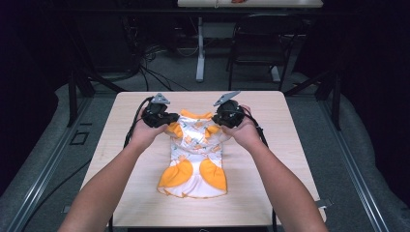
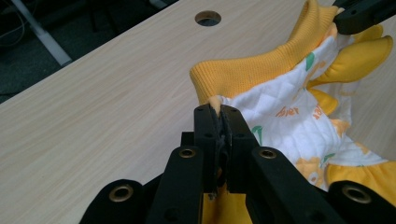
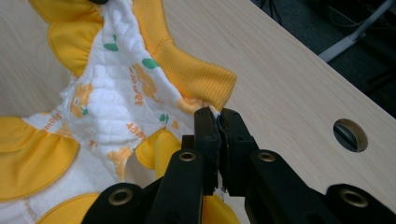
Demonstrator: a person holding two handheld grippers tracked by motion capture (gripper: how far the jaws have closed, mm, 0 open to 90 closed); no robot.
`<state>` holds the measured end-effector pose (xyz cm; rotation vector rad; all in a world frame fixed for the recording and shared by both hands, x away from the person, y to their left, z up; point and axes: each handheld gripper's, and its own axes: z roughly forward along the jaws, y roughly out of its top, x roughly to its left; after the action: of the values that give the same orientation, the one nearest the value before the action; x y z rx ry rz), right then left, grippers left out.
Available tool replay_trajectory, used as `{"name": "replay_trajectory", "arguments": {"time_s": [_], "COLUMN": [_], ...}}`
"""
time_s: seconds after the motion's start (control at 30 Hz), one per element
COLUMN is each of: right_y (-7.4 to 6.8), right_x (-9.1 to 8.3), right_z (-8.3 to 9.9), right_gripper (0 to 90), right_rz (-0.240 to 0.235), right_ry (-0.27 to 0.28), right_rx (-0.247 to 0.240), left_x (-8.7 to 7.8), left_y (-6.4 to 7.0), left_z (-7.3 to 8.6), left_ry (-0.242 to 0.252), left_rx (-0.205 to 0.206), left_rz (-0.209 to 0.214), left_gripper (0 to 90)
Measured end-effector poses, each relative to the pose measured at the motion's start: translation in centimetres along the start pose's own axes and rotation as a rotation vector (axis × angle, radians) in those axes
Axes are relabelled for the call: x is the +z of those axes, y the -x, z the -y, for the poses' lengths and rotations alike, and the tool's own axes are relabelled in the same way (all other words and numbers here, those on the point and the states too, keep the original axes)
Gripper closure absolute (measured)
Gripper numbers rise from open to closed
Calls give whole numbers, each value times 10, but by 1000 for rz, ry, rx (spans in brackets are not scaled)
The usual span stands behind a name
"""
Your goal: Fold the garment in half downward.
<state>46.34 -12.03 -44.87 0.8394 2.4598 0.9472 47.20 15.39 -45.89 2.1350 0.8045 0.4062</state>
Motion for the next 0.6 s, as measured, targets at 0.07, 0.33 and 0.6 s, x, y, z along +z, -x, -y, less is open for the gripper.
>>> {"name": "replay_trajectory", "arguments": {"time_s": [0.07,0.33,0.6], "right_y": [-2,-19,-32], "right_x": [-3,-16,-21], "right_z": [0,2,9], "right_gripper": [862,862,861], "right_rz": [-5,-22,-27], "right_ry": [9,5,-8], "right_rx": [-10,-76,-106], "left_x": [-4,-18,-27], "left_y": [1,11,19], "left_z": [2,13,22], "left_ry": [7,13,8], "left_rx": [8,45,71], "left_rz": [7,40,63], "left_gripper": [866,867,866]}}
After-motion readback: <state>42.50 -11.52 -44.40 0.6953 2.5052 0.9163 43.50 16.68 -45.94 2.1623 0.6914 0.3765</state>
